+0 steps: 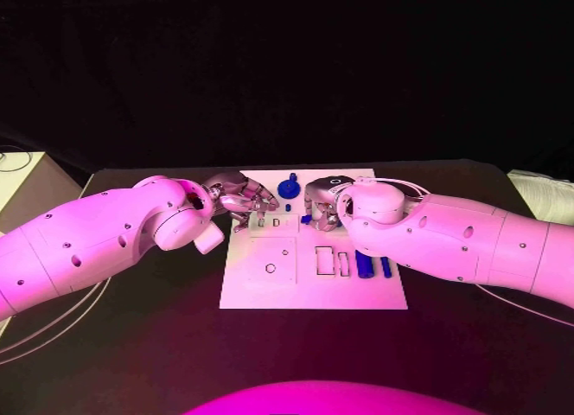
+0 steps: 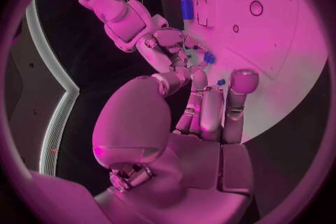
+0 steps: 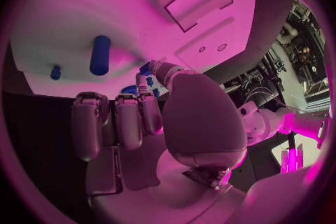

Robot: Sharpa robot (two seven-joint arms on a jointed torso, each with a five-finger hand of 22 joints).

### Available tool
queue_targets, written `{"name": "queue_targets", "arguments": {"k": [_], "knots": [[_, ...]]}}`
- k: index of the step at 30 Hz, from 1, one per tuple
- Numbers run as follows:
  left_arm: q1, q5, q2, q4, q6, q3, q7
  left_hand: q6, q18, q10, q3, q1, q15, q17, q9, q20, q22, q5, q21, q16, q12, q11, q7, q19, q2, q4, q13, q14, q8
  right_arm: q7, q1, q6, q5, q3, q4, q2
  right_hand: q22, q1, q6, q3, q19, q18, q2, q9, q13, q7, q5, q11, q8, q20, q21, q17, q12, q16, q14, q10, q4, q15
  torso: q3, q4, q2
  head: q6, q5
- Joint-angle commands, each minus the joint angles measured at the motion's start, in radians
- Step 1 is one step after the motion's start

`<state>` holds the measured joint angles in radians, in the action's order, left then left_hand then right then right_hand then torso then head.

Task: Assemble the parts on the task board

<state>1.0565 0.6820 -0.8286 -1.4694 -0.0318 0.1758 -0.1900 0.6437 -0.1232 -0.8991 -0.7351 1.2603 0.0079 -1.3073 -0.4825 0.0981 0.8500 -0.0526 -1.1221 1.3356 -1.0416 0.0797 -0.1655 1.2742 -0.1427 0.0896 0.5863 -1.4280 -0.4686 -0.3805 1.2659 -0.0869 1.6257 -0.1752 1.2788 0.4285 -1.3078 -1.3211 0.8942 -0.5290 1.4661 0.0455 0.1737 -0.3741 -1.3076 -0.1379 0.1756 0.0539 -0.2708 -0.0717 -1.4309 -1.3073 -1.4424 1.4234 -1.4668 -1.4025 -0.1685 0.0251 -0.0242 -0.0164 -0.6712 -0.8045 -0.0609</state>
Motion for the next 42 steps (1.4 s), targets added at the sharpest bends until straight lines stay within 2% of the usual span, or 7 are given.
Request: {"name": "queue_targets", "arguments": {"k": [1, 6, 9, 18, 22, 35, 42], "knots": [[-0.016, -0.019, 0.009, 0.006, 0.009, 0.0, 0.055, 0.0, -0.012, 0.0, -0.027, 0.019, -0.019, -0.036, 0.039, -0.014, 0.005, 0.001, 0.001, 0.001, 0.002, -0.024, 0.01, 0.009, 0.0, -0.01, -0.005, -0.004, 0.042, 0.009, 0.001, -0.066, 0.01, 0.002, 0.017, 0.012, -0.127, 0.01, 0.003, -0.004, 0.082, -0.014, 0.003, 0.0, -0.104, -0.001, -0.001, 0.001, -0.001, 0.001, -0.005, -0.007, -0.004, 0.004, -0.049, -0.006, 0.004, 0.002, -0.0004, -0.0021, 0.0, 0.002, -0.001], [-0.041, -0.027, 0.025, 0.016, 0.01, 0.0, 0.097, 0.013, -0.004, -0.004, -0.067, 0.029, -0.033, -0.06, 0.086, -0.028, 0.048, 0.0, -0.028, 0.03, 0.001, -0.039, 0.027, 0.033, 0.007, -0.029, -0.011, -0.022, 0.088, 0.018, 0.002, -0.097, 0.003, 0.005, 0.04, 0.027, -0.127, 0.011, 0.003, -0.005, 0.082, -0.014, 0.004, 0.0, -0.105, 0.0, -0.002, 0.001, -0.001, 0.001, -0.006, -0.008, -0.005, 0.004, -0.049, -0.007, 0.004, 0.002, 0.0006, -0.0016, -0.001, 0.002, 0.002], [-0.049, -0.027, 0.034, 0.021, 0.01, -0.001, 0.116, 0.016, 0.0, -0.008, -0.077, 0.029, -0.037, -0.072, 0.099, -0.032, 0.067, 0.0, -0.041, 0.044, -0.001, -0.044, 0.033, 0.042, 0.008, -0.035, -0.011, -0.029, 0.101, 0.021, 0.002, -0.109, -0.001, 0.007, 0.054, 0.034, -0.128, 0.012, 0.004, -0.005, 0.082, -0.014, 0.005, 0.0, -0.107, 0.0, -0.002, 0.0, -0.002, 0.001, -0.006, -0.009, -0.007, 0.005, -0.05, -0.009, 0.004, 0.002, 0.0011, 0.0007, 0.0, 0.003, 0.002], [-0.056, -0.01, 0.049, 0.025, 0.009, -0.001, 0.153, 0.002, 0.01, -0.019, -0.102, 0.031, -0.05, -0.104, 0.135, -0.044, 0.131, 0.0, -0.086, 0.08, -0.014, -0.06, 0.056, 0.068, 0.013, -0.057, -0.009, -0.05, 0.145, 0.027, 0.002, -0.124, -0.008, 0.012, 0.08, 0.043, -0.129, 0.013, 0.004, -0.006, 0.082, -0.014, 0.005, 0.0, -0.107, 0.0, -0.002, 0.0, -0.002, 0.002, -0.007, -0.009, -0.006, 0.006, -0.05, -0.009, 0.005, 0.003, 0.0, 0.0025, 0.0, 0.004, 0.001], [-0.056, -0.005, 0.053, 0.024, 0.012, -0.001, 0.161, -0.062, 0.015, -0.02, -0.108, 0.027, -0.056, -0.116, 0.175, -0.049, 0.158, 0.0, -0.105, 0.094, -0.018, -0.067, 0.067, 0.078, 0.013, -0.064, -0.007, -0.058, 0.192, 0.029, 0.002, -0.127, -0.011, 0.014, 0.09, 0.046, -0.129, 0.013, 0.004, -0.006, 0.082, -0.014, 0.005, 0.0, -0.107, 0.0, -0.002, 0.0, -0.002, 0.002, -0.007, -0.009, -0.006, 0.006, -0.05, -0.009, 0.005, 0.003, 0.0017, 0.0022, 0.0, 0.004, 0.0], [-0.056, 0.03, 0.055, 0.028, 0.031, -0.002, 0.123, -0.054, 0.017, -0.022, -0.111, 0.023, -0.057, -0.121, 0.178, -0.051, 0.172, 0.0, -0.114, 0.099, -0.022, -0.066, 0.061, 0.082, 0.016, -0.065, -0.005, -0.061, 0.196, 0.027, 0.002, -0.14, -0.013, 0.018, 0.111, 0.054, -0.128, 0.014, 0.005, -0.007, 0.082, -0.014, 0.006, 0.0, -0.107, 0.001, -0.002, -0.001, -0.003, 0.002, -0.007, -0.01, -0.007, 0.006, -0.05, -0.01, 0.006, 0.003, 0.0011, 0.0018, -0.001, 0.002, -0.003], [-0.056, 0.04, 0.053, 0.03, 0.04, -0.002, 0.1, -0.004, 0.018, -0.021, -0.111, 0.018, -0.049, -0.122, 0.169, -0.047, 0.174, 0.0, -0.117, 0.101, -0.028, -0.054, 0.043, 0.081, 0.018, -0.067, -0.003, -0.06, 0.184, 0.023, 0.002, -0.143, -0.013, 0.019, 0.112, 0.056, -0.129, 0.014, 0.005, -0.007, 0.082, -0.014, 0.006, 0.0, -0.108, 0.001, -0.002, -0.001, -0.003, 0.002, -0.008, -0.01, -0.007, 0.006, -0.05, -0.01, 0.006, 0.003, 0.0014, 0.0015, 0.0, 0.002, -0.003]]}}
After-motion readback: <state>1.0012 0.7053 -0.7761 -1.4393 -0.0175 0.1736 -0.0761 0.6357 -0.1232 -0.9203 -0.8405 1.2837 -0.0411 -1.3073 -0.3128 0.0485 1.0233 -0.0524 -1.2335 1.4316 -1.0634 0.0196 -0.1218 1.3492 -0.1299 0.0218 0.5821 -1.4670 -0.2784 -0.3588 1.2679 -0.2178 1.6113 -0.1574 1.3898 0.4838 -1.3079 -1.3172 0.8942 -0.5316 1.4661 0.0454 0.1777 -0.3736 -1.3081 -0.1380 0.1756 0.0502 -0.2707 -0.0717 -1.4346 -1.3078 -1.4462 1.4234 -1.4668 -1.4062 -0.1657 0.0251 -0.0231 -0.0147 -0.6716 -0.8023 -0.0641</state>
